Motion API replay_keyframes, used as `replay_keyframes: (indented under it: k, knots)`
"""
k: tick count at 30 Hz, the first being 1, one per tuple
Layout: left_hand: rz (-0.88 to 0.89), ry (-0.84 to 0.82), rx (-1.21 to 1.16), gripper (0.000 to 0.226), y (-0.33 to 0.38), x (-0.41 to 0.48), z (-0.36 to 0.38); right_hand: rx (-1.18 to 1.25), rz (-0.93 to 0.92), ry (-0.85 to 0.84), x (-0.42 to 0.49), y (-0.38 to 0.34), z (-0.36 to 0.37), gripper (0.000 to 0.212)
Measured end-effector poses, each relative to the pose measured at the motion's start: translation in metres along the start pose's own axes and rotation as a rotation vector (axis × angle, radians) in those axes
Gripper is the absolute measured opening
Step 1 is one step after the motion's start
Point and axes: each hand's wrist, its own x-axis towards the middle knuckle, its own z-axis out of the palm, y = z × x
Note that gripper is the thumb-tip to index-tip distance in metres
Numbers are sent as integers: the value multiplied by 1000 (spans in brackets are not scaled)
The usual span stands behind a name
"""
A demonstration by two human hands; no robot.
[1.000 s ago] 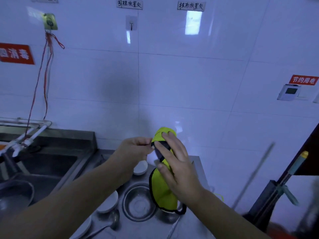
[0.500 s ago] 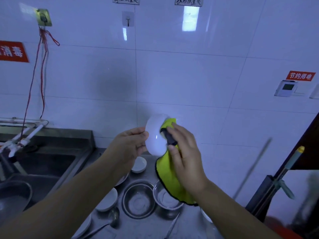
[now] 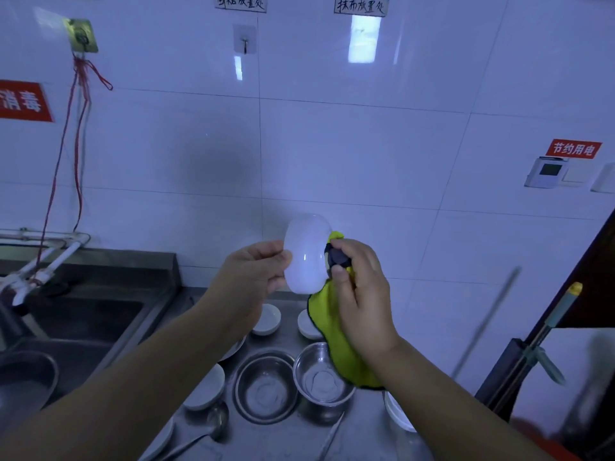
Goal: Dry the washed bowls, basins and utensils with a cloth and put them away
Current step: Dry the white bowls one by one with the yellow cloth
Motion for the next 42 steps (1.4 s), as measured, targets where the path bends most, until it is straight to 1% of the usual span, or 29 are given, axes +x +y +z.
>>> replay_keyframes:
  k: [2, 4, 6, 8, 10, 12, 13, 15, 17, 18, 20, 22, 23, 26, 28, 30, 32, 34, 37, 39, 41, 42]
  knots:
    - [-8, 67, -22, 10, 3, 2, -3, -14, -69, -48, -8, 0, -2, 24]
    - [-17, 99, -56, 9, 3, 4, -5, -88, -141, -96, -12, -1, -6, 25]
    - [-22, 100, -78, 8, 1, 4, -3, -132, -137, -34, -6, -4, -6, 26]
    - [-28, 89, -121, 8, -3, 1, 5, -143, -105, 43, 4, -12, 0, 33]
    - [-48, 56, -204, 9, -6, 0, 15, -169, -105, 1, 10, -20, 9, 42]
    - [-89, 37, -310, 18, -5, 4, 20, -235, -130, -61, 4, -18, 20, 46]
    - [-109, 38, -368, 18, -4, 5, 22, -273, -156, -64, -4, -13, 25, 47]
    - [-143, 33, -440, 10, -2, 6, 25, -325, -232, -20, -20, -1, 30, 53]
    - [-177, 30, -476, 9, 2, 2, 27, -293, -284, 48, -29, 12, 28, 56]
    - [-189, 28, -512, 10, 3, 0, 27, -238, -270, 77, -31, 16, 26, 51]
    - [-199, 29, -586, 11, 4, -3, 24, -78, -161, 123, -29, 20, 19, 43]
    - [-197, 34, -610, 12, 4, -4, 23, 12, -91, 128, -23, 17, 15, 44]
    - [-196, 35, -613, 14, 2, -4, 23, -9, -111, 106, -19, 13, 16, 44]
    - [-205, 30, -605, 16, -3, -4, 30, -194, -262, -17, -13, 1, 23, 40]
    - [-214, 30, -618, 15, -4, -3, 30, -226, -288, -38, -14, 4, 24, 42]
    - [-226, 30, -656, 14, -4, -3, 24, -148, -226, 13, -19, 12, 22, 43]
    - [-225, 7, -666, 15, -7, -5, 18, 33, -57, 97, -22, 15, 19, 46]
    - [-197, -57, -631, 18, -11, -6, 11, 201, 92, 146, -22, 13, 16, 48]
    - [-146, -105, -453, 18, -14, -5, 0, 453, 319, 91, -16, 9, 8, 44]
    - [-98, -129, -227, 19, -13, -6, -8, 582, 452, 34, -9, 12, -1, 44]
    - [-5, -228, 98, 19, -11, -8, -15, 590, 459, -51, -4, 14, -10, 43]
    - [67, -280, 290, 14, -9, -9, -19, 570, 422, -102, -2, 14, -12, 43]
